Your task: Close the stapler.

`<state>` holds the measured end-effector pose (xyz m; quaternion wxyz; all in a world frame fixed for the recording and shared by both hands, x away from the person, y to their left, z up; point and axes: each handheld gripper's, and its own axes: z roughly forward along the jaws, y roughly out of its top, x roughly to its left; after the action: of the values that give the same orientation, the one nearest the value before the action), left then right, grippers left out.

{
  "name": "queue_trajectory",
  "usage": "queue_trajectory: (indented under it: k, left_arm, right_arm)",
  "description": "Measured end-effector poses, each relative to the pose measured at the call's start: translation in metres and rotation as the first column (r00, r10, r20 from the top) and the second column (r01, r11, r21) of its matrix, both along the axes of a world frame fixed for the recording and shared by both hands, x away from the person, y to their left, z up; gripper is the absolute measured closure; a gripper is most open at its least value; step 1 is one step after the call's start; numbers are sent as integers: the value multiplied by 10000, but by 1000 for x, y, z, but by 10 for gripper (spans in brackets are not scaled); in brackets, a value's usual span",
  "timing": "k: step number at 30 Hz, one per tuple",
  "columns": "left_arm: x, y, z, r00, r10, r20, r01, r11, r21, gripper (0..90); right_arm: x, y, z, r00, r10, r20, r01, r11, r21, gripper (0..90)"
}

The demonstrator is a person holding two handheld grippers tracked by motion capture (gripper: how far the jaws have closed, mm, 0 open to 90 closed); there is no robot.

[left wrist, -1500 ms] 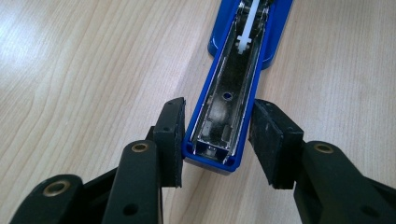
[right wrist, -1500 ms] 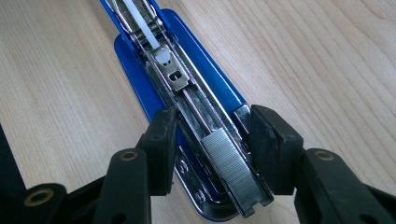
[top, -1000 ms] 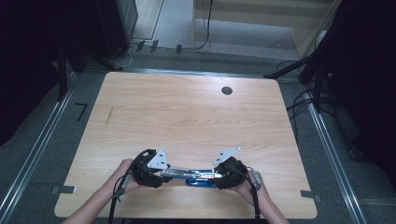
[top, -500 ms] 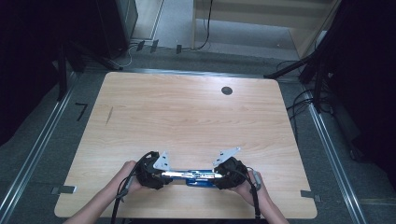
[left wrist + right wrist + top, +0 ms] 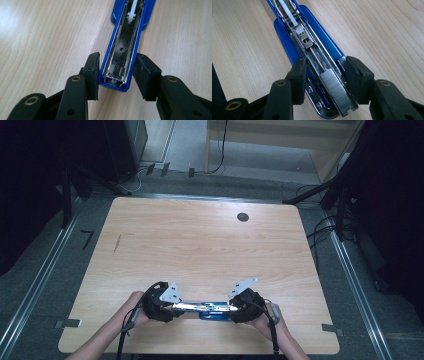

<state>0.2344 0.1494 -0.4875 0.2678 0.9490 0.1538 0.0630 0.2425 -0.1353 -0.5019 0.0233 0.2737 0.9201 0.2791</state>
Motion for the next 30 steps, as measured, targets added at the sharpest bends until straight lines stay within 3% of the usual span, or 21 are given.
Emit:
queue_trajectory:
  k: [5,15,19,22,30]
  left_arm:
    - [-1,1,6,10000,-5,69,7,9996,-282,583]
    - [-2,1,10,9999,-50,123,54,9993,-362,587]
    - [-2,1,10,9999,-60,104,65,9990,-446,592]
    - [-2,0,11,9999,-110,127,115,9990,-439,596]
    - [-2,0,12,9998,-107,147,114,9990,-423,595]
  right_arm:
    - [0,0,0,10000,-12,-3,12,10000,-11,546]
    - [0,5,1,10000,-46,-9,46,10000,-26,541]
    - [1,5,5,10000,-50,19,50,9995,322,550]
    - [-3,13,14,9994,177,285,-199,9967,786,587]
    - [-10,42,15,9919,605,1115,-710,9931,928,731]
